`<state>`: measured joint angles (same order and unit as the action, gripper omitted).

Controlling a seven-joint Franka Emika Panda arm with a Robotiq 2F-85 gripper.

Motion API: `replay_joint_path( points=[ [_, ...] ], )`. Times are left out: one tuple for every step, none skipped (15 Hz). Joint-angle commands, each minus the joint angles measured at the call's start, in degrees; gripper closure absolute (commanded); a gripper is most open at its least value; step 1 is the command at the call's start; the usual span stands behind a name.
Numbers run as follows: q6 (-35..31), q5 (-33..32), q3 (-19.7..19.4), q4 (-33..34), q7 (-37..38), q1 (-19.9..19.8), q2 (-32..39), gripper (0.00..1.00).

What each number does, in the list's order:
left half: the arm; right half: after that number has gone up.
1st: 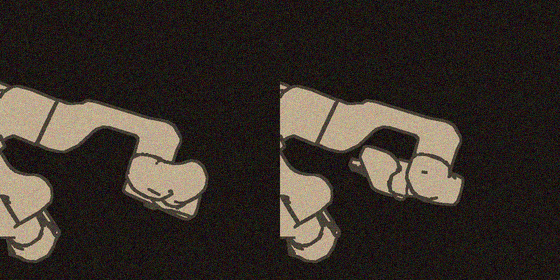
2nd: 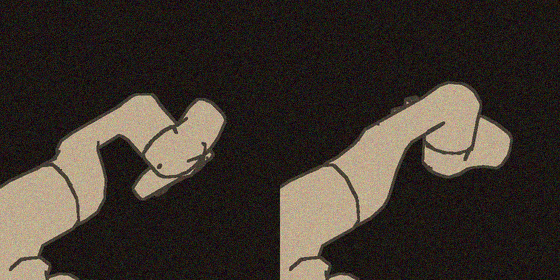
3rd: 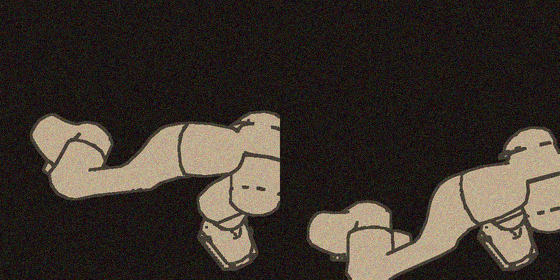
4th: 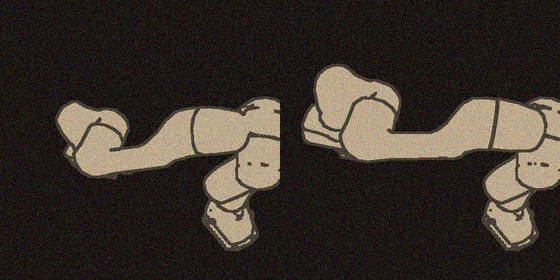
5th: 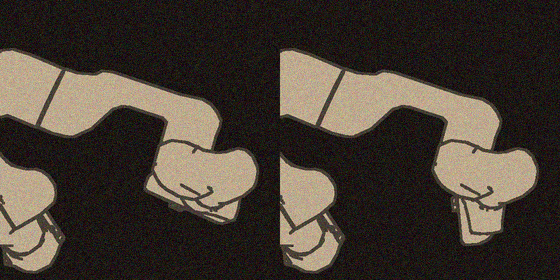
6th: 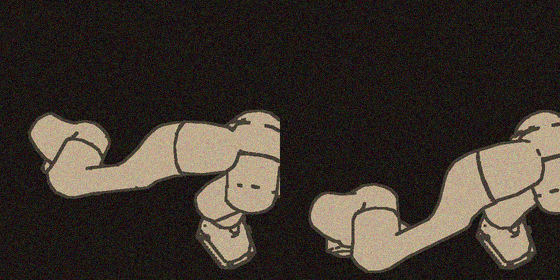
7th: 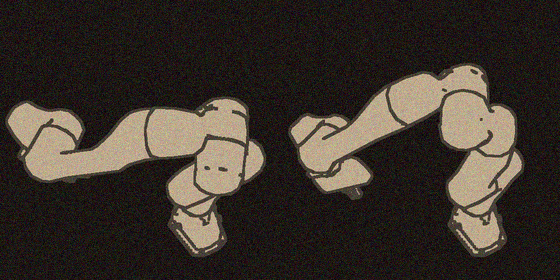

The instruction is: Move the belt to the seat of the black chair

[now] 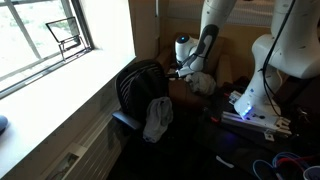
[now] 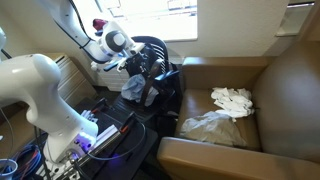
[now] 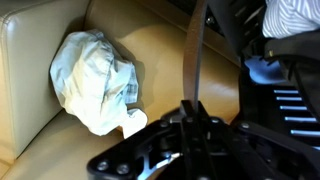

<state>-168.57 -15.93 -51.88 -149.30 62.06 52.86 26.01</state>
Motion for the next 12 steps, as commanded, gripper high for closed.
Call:
replay_joint_path(
  points=[
    [-7.8, -6.2, -15.7, -5.6, 9.2, 13.4, -4.4, 0.99],
    [-7.6, -5.3, -20.5, -7.2, 10.5, 17.5, -7.3, 0.99],
    [-11.8, -5.4, -25.1, -7.7, 12.1, 21.6, -5.1, 0.99],
    [-15.5, -5.3, -29.6, -8.1, 12.3, 26.0, -2.9, 0.99],
    [-18.8, -4.7, -34.3, -9.1, 11.1, 30.3, -2.4, 0.99],
    [-20.3, -5.5, -38.9, -10.3, 7.9, 33.9, -6.8, 0.99],
    [-14.3, -8.0, -43.5, -10.0, 3.6, 37.7, -14.5, 0.99],
    [-14.3, -8.5, -38.2, -8.7, 4.1, 33.2, -14.3, 0.99],
    [-17.4, 1.4, -28.7, -10.0, -2.8, 26.4, -14.4, 0.99],
    [-17.8, 3.0, -25.4, -11.6, -4.2, 24.2, -16.4, 0.99],
    [-15.6, -0.3, -32.2, -9.5, 1.4, 30.5, -11.5, 0.95],
    [-15.8, 1.7, -28.5, -10.0, -0.8, 27.7, -13.1, 0.95]
  ],
)
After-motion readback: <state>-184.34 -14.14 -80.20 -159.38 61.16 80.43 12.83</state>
